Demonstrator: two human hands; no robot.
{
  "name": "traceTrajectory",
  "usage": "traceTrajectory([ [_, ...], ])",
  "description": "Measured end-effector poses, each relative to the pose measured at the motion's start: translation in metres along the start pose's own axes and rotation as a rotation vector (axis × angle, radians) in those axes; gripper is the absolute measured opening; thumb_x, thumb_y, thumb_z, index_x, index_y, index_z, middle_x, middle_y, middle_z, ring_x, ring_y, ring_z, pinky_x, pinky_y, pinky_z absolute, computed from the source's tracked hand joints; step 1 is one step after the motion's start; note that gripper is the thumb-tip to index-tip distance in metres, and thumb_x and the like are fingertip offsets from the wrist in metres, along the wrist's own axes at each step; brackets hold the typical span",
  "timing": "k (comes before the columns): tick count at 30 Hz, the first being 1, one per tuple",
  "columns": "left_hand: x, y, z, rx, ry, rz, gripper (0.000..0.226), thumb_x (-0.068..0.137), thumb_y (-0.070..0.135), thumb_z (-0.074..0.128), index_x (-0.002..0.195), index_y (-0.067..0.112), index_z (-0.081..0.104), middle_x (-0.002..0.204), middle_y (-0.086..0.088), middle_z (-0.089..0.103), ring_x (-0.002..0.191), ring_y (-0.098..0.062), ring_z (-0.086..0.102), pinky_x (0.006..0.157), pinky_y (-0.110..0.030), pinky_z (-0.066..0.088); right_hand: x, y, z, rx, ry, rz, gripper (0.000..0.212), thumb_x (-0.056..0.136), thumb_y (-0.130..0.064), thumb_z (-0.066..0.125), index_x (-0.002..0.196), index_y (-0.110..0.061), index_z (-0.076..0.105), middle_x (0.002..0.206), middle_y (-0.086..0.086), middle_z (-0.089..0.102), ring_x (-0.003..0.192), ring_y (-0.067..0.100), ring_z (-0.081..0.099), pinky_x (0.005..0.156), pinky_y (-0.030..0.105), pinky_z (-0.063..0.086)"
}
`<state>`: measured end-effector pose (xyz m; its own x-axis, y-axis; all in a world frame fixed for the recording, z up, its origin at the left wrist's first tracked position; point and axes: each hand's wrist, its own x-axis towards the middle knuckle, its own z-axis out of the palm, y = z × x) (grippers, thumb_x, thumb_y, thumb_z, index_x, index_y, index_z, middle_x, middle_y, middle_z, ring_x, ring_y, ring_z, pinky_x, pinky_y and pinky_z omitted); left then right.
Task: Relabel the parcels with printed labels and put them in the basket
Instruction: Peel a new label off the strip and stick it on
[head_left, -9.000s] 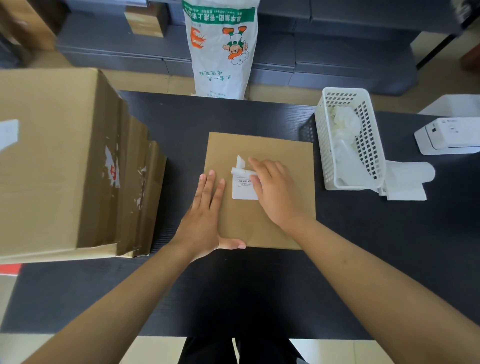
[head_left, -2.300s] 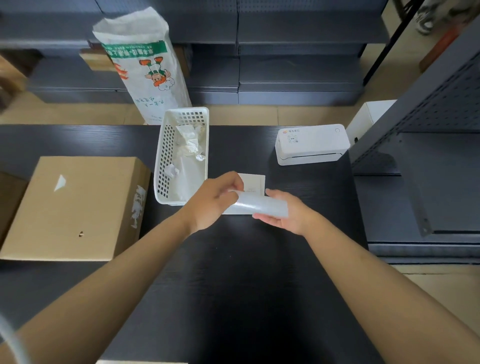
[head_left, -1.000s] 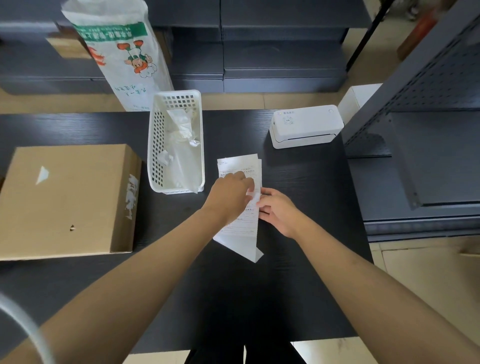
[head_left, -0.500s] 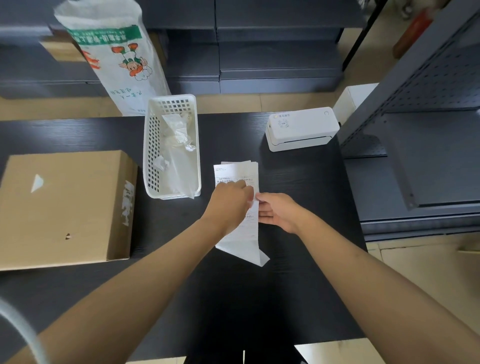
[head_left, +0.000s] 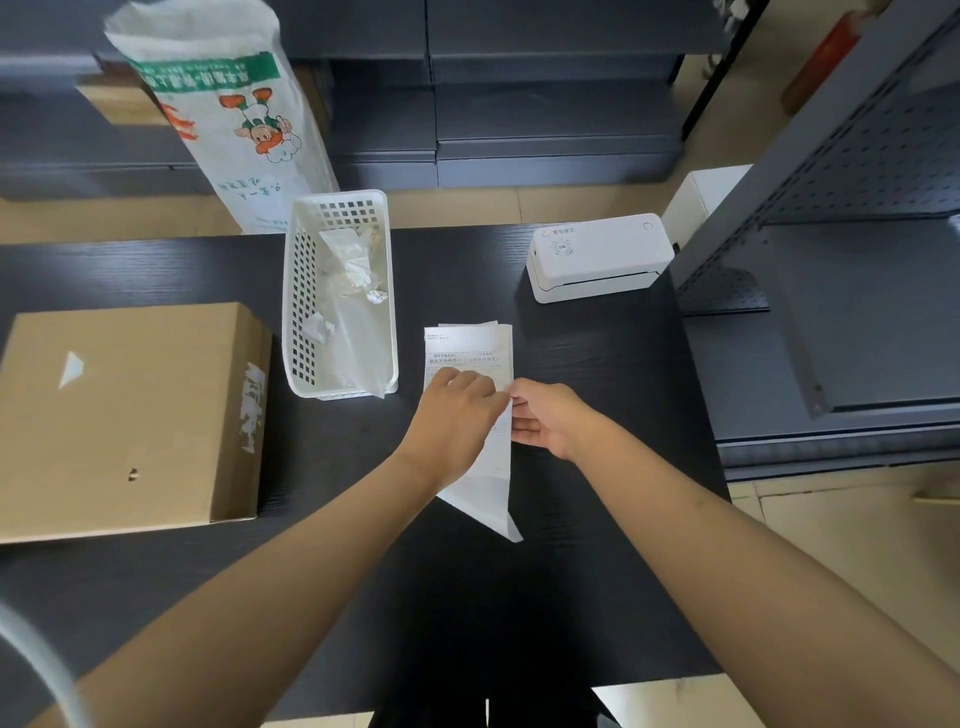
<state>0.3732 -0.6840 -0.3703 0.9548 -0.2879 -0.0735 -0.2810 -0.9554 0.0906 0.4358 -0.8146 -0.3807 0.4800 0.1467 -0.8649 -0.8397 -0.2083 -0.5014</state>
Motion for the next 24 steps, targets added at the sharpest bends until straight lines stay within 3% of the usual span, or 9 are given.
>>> traceTrajectory([
  [3, -0.0007, -0.0005, 0.0026, 0.015, 0.005, -0.023, 0.021, 0.093, 0.011, 0.05, 0.112, 0.015, 0.057, 0.103, -0.003, 0.059, 0.096, -0.022, 0.053, 0.091, -0.032, 0.034, -0.0005, -0.002, 0.0018, -0.011, -0.014, 0.005, 0.019, 0.092, -0.017, 0.057, 0.107, -0.006, 0.064, 0.091, 0.009, 0.072, 0.083, 0.021, 0.069, 0.064, 0.029, 0.055],
  [8, -0.0012, -0.0042, 0.0031, -0.005, 0.042, -0.074, 0.027, 0.094, 0.018, 0.054, 0.12, 0.021, 0.062, 0.112, 0.0, 0.063, 0.112, -0.022, 0.053, 0.103, -0.038, 0.027, -0.0018, -0.0024, 0.003, 0.009, -0.075, 0.056, 0.019, 0.092, -0.014, 0.057, 0.107, -0.004, 0.063, 0.099, 0.014, 0.071, 0.09, 0.025, 0.069, 0.068, 0.033, 0.057],
  [13, -0.0037, -0.0039, -0.0004, -0.039, 0.053, -0.067, 0.014, 0.084, 0.017, 0.07, 0.098, 0.017, 0.073, 0.096, -0.003, 0.07, 0.098, -0.024, 0.063, 0.098, -0.043, 0.037, -0.0002, -0.004, 0.0024, 0.045, -0.063, 0.073, 0.013, 0.088, -0.008, 0.06, 0.1, -0.006, 0.065, 0.096, 0.013, 0.071, 0.088, 0.025, 0.069, 0.066, 0.034, 0.059],
  [16, -0.0036, -0.0048, 0.0035, -0.022, 0.015, -0.077, 0.016, 0.092, 0.021, 0.06, 0.106, 0.02, 0.069, 0.104, 0.0, 0.068, 0.103, -0.02, 0.06, 0.103, -0.04, 0.029, 0.0017, -0.0063, 0.0019, 0.008, -0.03, 0.045, 0.01, 0.088, -0.012, 0.062, 0.095, -0.006, 0.067, 0.082, 0.009, 0.073, 0.078, 0.022, 0.071, 0.062, 0.031, 0.058],
  [20, 0.0, -0.0047, 0.0046, -0.134, 0.031, -0.169, 0.023, 0.097, 0.027, 0.051, 0.117, 0.026, 0.063, 0.116, 0.006, 0.064, 0.112, -0.017, 0.055, 0.107, -0.037, 0.021, 0.0041, -0.0084, 0.0003, -0.041, -0.01, -0.014, 0.017, 0.089, -0.015, 0.063, 0.104, -0.008, 0.067, 0.08, 0.006, 0.075, 0.072, 0.017, 0.072, 0.056, 0.026, 0.056],
  [24, 0.0016, -0.0072, 0.0034, -0.348, 0.04, -0.281, 0.016, 0.095, 0.031, 0.056, 0.106, 0.031, 0.068, 0.111, 0.011, 0.064, 0.107, -0.011, 0.054, 0.105, -0.034, 0.024, 0.0043, -0.0077, -0.0025, -0.064, -0.059, -0.037, 0.02, 0.091, -0.016, 0.062, 0.109, -0.009, 0.065, 0.082, 0.005, 0.075, 0.074, 0.015, 0.073, 0.057, 0.024, 0.057],
])
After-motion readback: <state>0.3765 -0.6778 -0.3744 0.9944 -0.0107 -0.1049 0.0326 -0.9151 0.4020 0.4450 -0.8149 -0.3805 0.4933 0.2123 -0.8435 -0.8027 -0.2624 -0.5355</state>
